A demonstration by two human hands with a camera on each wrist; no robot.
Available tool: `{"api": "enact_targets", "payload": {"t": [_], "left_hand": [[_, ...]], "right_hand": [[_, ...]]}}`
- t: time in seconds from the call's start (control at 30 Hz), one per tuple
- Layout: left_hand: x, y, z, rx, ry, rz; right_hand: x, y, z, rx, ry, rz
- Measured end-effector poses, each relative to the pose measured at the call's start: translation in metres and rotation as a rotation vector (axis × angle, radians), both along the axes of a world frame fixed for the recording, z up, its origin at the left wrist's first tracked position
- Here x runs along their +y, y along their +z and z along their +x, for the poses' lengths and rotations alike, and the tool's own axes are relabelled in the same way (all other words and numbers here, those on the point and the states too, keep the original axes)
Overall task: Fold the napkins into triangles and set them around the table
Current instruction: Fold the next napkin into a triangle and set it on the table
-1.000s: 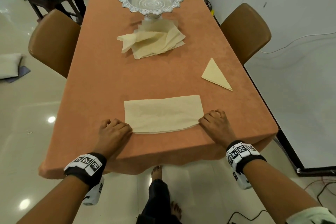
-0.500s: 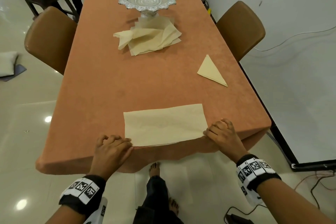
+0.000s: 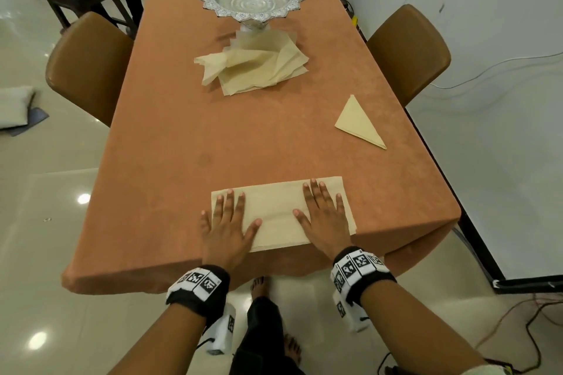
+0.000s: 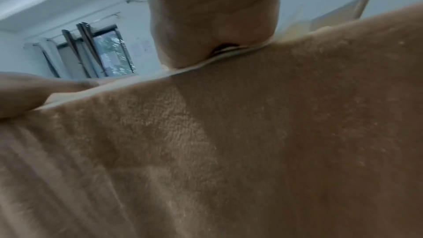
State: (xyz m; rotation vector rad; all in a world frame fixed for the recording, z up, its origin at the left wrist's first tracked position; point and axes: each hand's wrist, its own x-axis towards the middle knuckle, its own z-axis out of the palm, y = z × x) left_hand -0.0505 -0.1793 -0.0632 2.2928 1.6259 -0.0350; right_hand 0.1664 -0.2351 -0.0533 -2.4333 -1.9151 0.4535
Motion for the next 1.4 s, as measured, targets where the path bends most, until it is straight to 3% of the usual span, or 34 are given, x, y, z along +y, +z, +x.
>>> {"api": "enact_targets", "payload": {"t": [0.17,0.23,0.33,0.4,0.47,0.63,0.8,0.9,0.97,1.07,1.17,1.33,1.4], "left_hand": [[0.008,0.008,-0.03,0.042,0.285,-0.052],[0.016,0.016,-0.032,0.008,0.321,-0.046],[0.023,0.021,-0.023,-0.099,0.109,0.073],[0.021,0.018,-0.009,-0.094,-0.086,0.056],[0.017,0.011,0.001,-0.054,-0.157,-0.014],[0.018,0.001,-0.017,0.006,0.047,-0.033],[0.032,0.02,-0.044,-0.009,0.334,0.008],[0.028,0.028,-0.014,-0.12,0.089,0.169],[0.016,0.024,0.02,-0.159,-0.073,0.149],[0.002,0.007,0.047,-0.096,-0.025,0.033],[-0.001,-0.003,0.047,-0.069,0.001,0.065],[0.0,-0.004,0.047,-0.074,-0.011,0.073],[-0.001,-0.004,0.047,-0.073,-0.01,0.066]], "right_hand": [[-0.002,-0.003,-0.001,-0.008,-0.008,-0.001],[-0.001,-0.002,0.0,-0.004,-0.005,-0.013],[0.0,-0.001,0.001,0.006,0.008,-0.032],[0.0,-0.001,0.001,0.007,0.007,-0.033],[0.001,-0.002,0.003,0.005,0.014,-0.036],[-0.002,-0.002,0.023,-0.03,0.09,-0.046],[-0.001,0.006,0.028,0.0,0.055,-0.043],[0.011,0.015,0.001,0.023,0.026,0.058],[0.023,0.017,-0.025,0.059,0.057,0.105],[0.031,0.007,-0.047,0.085,0.085,0.045],[0.021,-0.005,-0.027,0.016,0.08,0.061],[0.003,0.005,0.062,-0.058,-0.198,-0.035],[0.005,0.013,0.067,-0.059,-0.25,-0.016]]}}
